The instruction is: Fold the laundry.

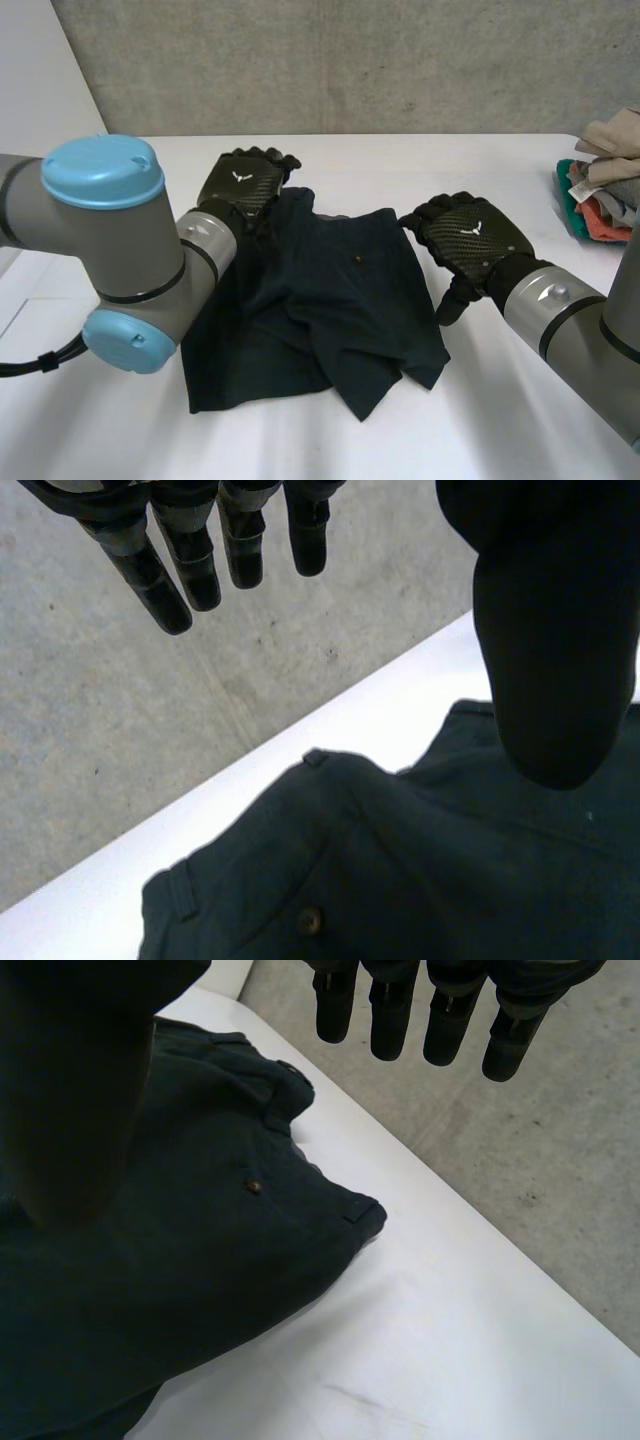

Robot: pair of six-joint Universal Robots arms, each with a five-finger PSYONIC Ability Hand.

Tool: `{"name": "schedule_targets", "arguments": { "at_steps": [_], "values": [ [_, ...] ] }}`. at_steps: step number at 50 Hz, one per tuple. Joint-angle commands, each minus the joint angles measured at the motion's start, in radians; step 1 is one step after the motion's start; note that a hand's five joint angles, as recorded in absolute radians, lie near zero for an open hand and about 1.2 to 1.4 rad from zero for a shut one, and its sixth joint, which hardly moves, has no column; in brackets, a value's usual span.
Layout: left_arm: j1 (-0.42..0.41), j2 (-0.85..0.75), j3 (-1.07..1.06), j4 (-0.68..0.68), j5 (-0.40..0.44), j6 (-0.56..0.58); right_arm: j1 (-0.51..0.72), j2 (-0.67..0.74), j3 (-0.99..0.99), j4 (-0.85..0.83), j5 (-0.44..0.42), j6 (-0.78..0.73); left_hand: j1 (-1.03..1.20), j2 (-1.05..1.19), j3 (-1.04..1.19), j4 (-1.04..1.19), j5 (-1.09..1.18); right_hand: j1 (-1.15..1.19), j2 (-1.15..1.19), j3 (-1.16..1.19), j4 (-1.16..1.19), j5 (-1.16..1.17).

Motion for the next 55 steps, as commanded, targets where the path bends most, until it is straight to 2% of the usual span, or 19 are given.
{"name": "schedule_targets", "arguments": {
  "at_steps": [1, 7, 13, 18, 23, 25, 28, 29, 30, 34, 38, 42, 48, 51, 54, 55],
  "values": [
    [-0.023, 0.033, -0.022, -0.018, 0.051, 0.002, -0.018, 0.01, -0.031, 0.012, 0.034, 0.019, -0.023, -0.033, -0.04, -0.03, -0.05, -0.061, -0.041, -0.036, -0.037, -0.051],
    [-0.142, 0.009, 0.001, -0.056, 0.086, 0.051, -0.047, 0.077, -0.107, 0.064, 0.109, -0.014, -0.023, -0.033, -0.04, -0.03, -0.05, -0.061, -0.041, -0.036, -0.037, -0.051],
    [-0.259, -0.082, 0.078, -0.09, 0.072, 0.133, -0.075, 0.11, -0.144, 0.116, 0.124, -0.019, -0.023, -0.033, -0.04, -0.03, -0.05, -0.061, -0.041, -0.036, -0.037, -0.051],
    [-0.339, -0.218, 0.208, -0.143, 0.01, 0.218, -0.092, 0.125, -0.152, 0.122, 0.126, -0.024, -0.023, -0.033, -0.04, -0.03, -0.05, -0.061, -0.041, -0.036, -0.037, -0.051],
    [-0.374, -0.333, 0.323, -0.234, -0.063, 0.26, -0.107, 0.136, -0.157, 0.121, 0.126, -0.036, -0.019, -0.029, -0.036, -0.026, -0.047, -0.061, -0.041, -0.036, -0.037, -0.051],
    [-0.38, -0.355, 0.353, -0.271, -0.079, 0.263, -0.112, 0.137, -0.158, 0.121, 0.124, -0.041, 0.077, 0.067, 0.06, 0.07, 0.05, -0.061, -0.041, -0.036, -0.037, -0.051],
    [-0.383, -0.369, 0.388, -0.317, -0.101, 0.254, -0.123, 0.14, -0.164, 0.121, 0.123, -0.044, 0.689, 0.679, 0.672, 0.682, 0.661, -0.061, -0.041, -0.036, -0.037, -0.051],
    [-0.38, -0.366, 0.393, -0.332, -0.106, 0.249, -0.126, 0.14, -0.166, 0.119, 0.123, -0.044, 1.093, 1.083, 1.076, 1.085, 1.065, -0.061, -0.041, -0.036, -0.037, -0.051],
    [-0.377, -0.36, 0.39, -0.335, -0.11, 0.251, -0.132, 0.14, -0.169, 0.121, 0.121, -0.042, 1.198, 1.188, 1.181, 1.191, 1.17, -0.061, -0.041, -0.036, -0.037, -0.051],
    [-0.345, -0.297, 0.331, -0.344, -0.168, 0.237, -0.141, 0.14, -0.175, 0.121, 0.114, -0.044, 1.199, 1.189, 1.182, 1.192, 1.171, -0.061, -0.041, -0.036, -0.037, -0.051],
    [-0.268, -0.166, 0.212, -0.32, -0.224, 0.268, -0.137, 0.143, -0.175, 0.121, 0.086, -0.045, 1.199, 1.189, 1.182, 1.192, 1.171, -0.061, -0.041, -0.036, -0.037, -0.051],
    [-0.193, -0.087, 0.124, -0.305, -0.215, 0.364, -0.115, 0.159, -0.177, 0.127, 0.042, -0.053, 1.199, 1.189, 1.182, 1.192, 1.171, -0.061, -0.041, -0.036, -0.037, -0.051],
    [-0.078, 0.007, 0.002, -0.317, -0.198, 0.473, -0.084, 0.176, -0.177, 0.138, 0.031, -0.065, 1.199, 1.189, 1.182, 1.192, 1.171, -0.061, -0.041, -0.036, -0.037, -0.051],
    [0.012, 0.056, -0.081, -0.309, -0.17, 0.568, -0.064, 0.179, -0.177, 0.141, 0.029, -0.068, 1.199, 1.189, 1.182, 1.192, 1.171, -0.061, -0.041, -0.036, -0.037, -0.051],
    [0.069, 0.081, -0.121, -0.298, -0.147, 0.631, -0.04, 0.182, -0.175, 0.134, 0.026, -0.064, 1.199, 1.189, 1.182, 1.192, 1.171, -0.061, -0.041, -0.036, -0.037, -0.051],
    [0.104, 0.096, -0.147, -0.295, -0.118, 0.66, -0.022, 0.185, -0.172, 0.128, 0.028, -0.061, 1.199, 1.189, 1.182, 1.192, 1.171, -0.061, -0.041, -0.036, -0.037, -0.051]
  ]
}}
